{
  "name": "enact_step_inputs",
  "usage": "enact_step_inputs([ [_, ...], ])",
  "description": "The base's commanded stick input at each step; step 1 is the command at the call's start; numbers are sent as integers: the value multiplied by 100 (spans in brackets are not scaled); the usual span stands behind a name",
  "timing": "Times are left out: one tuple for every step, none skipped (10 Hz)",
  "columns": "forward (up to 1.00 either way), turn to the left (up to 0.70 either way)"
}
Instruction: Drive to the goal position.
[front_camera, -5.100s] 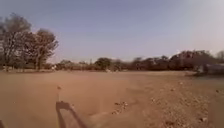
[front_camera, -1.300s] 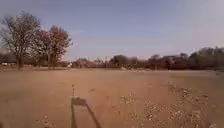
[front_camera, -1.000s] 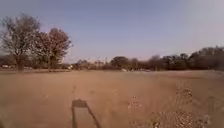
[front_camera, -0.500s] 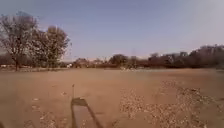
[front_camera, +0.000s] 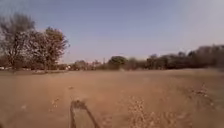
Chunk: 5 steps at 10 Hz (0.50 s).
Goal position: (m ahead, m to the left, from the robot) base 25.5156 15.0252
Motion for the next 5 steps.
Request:
enact_step_inputs([
  [70, 0],
  [70, 0],
  [70, 0],
  [70, 0],
  [70, 0],
])
